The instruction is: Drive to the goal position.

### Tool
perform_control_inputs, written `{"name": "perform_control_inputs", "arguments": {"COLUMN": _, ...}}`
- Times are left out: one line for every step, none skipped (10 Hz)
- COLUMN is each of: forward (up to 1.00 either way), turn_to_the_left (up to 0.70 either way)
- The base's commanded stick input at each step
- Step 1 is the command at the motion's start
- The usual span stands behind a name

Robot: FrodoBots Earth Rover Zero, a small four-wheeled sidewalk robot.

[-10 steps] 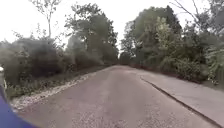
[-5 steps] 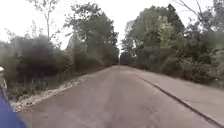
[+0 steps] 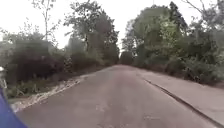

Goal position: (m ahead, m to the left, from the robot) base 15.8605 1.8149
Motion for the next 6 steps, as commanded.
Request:
{"name": "perform_control_inputs", "arguments": {"forward": 0.7, "turn_to_the_left": 0.0}}
{"name": "perform_control_inputs", "arguments": {"forward": 0.7, "turn_to_the_left": 0.0}}
{"name": "perform_control_inputs", "arguments": {"forward": 0.7, "turn_to_the_left": 0.0}}
{"name": "perform_control_inputs", "arguments": {"forward": 0.7, "turn_to_the_left": 0.0}}
{"name": "perform_control_inputs", "arguments": {"forward": 0.7, "turn_to_the_left": 0.0}}
{"name": "perform_control_inputs", "arguments": {"forward": 0.7, "turn_to_the_left": 0.0}}
